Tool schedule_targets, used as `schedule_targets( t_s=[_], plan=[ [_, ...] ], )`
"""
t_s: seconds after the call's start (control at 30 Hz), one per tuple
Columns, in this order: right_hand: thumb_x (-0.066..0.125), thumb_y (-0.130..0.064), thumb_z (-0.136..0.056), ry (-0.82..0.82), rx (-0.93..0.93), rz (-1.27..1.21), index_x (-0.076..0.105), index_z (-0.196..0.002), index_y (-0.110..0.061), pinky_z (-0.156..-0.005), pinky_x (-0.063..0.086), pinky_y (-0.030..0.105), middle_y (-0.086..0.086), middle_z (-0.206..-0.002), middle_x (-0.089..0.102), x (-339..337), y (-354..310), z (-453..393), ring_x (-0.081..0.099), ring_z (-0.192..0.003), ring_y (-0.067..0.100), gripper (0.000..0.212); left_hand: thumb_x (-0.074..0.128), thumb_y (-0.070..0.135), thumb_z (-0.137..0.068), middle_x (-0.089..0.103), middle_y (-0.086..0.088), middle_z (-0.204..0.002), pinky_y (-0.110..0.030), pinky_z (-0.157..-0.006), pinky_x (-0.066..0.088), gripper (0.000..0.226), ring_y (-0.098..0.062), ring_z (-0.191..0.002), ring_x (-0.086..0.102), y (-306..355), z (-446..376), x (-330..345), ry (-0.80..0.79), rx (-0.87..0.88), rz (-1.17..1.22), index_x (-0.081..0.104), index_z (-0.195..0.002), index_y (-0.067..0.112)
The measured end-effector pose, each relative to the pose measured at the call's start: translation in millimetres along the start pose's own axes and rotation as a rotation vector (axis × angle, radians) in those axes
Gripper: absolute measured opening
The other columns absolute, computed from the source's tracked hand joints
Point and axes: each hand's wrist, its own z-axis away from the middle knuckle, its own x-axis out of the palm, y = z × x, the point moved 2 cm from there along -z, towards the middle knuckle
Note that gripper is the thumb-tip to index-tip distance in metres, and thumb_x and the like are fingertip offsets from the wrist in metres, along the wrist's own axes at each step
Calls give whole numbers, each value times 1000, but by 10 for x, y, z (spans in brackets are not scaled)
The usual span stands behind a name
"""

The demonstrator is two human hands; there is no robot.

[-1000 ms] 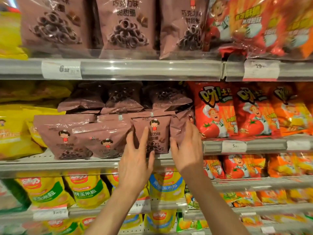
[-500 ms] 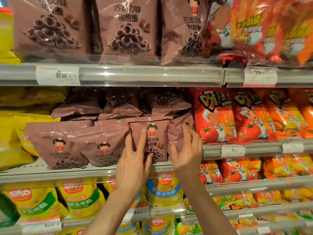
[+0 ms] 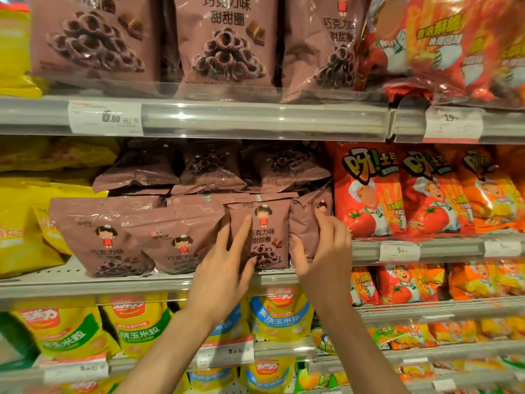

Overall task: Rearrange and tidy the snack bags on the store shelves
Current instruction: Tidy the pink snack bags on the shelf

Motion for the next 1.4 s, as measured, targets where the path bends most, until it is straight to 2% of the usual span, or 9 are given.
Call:
schedule_targets(
  t_s=[0.17,0.33,0.5,0.67,0.77,0.97,1.07,1.27,1.4],
  plan=[
    [72,-13,-93,-55,-283,-28,68,-128,-6,-102,49,47,17,-132,60,135,-195,134,57,-118,33,37,54,26,-104,52,0,-152,-45,-97,56,58,-26,-129,61,-134,-21,-188,21,31,197,32,-157,32],
    [63,-22,-96,-170,-372,22,65,-136,-11,-103,47,54,15,-144,55,307,-220,117,53,-129,35,41,57,28,-101,77,2,-113,-42,-83,60,26,-17,-95,76,-149,-164,-358,114,-52,209,59,-127,22],
    [70,-24,-90,-182,-357,57,64,-135,-10,-103,46,54,14,-143,55,296,-206,83,54,-128,36,47,57,30,-100,78,2,-106,-40,-77,61,23,-14,-87,76,-174,-170,-391,129,1,189,63,-119,21],
    [71,-28,-89,-163,-354,78,65,-134,-9,-102,46,57,18,-143,56,304,-194,65,54,-129,39,48,59,25,-97,70,3,-132,-22,-75,56,25,-8,-90,72,-196,-57,-352,227,74,184,68,-119,16],
    [71,-32,-92,-166,-414,54,58,-144,-9,-117,40,52,19,-157,45,302,-209,61,44,-144,39,59,55,26,-98,61,3,-143,-13,-74,48,33,-5,-100,68,-215,-23,-329,230,118,171,67,-126,14],
    [64,-47,-93,-282,-468,130,41,-158,-17,-127,21,46,13,-170,25,414,-209,61,20,-158,32,75,55,27,-97,64,-2,-142,-23,-91,48,37,-13,-122,64,-217,-39,-302,228,124,120,69,-128,12],
    [63,-45,-94,-241,-441,82,47,-154,-17,-128,8,35,12,-168,31,390,-226,51,23,-157,30,68,52,30,-99,73,3,-124,-35,-75,61,30,-13,-103,73,-241,-2,-345,274,148,122,73,-112,13],
    [68,-33,-95,-207,-523,39,54,-149,-13,-120,34,52,15,-162,40,348,-314,-7,36,-151,34,60,58,41,-95,62,12,-60,-30,-51,50,32,-6,-51,55,-386,73,-402,235,107,153,66,-71,21],
    [63,-33,-98,-252,-601,53,50,-152,-15,-120,33,50,14,-161,41,346,-488,-59,40,-148,34,59,59,39,-95,55,12,-53,-29,-44,45,35,-9,-44,52,-548,226,-532,356,85,84,64,-66,19]
  ],
)
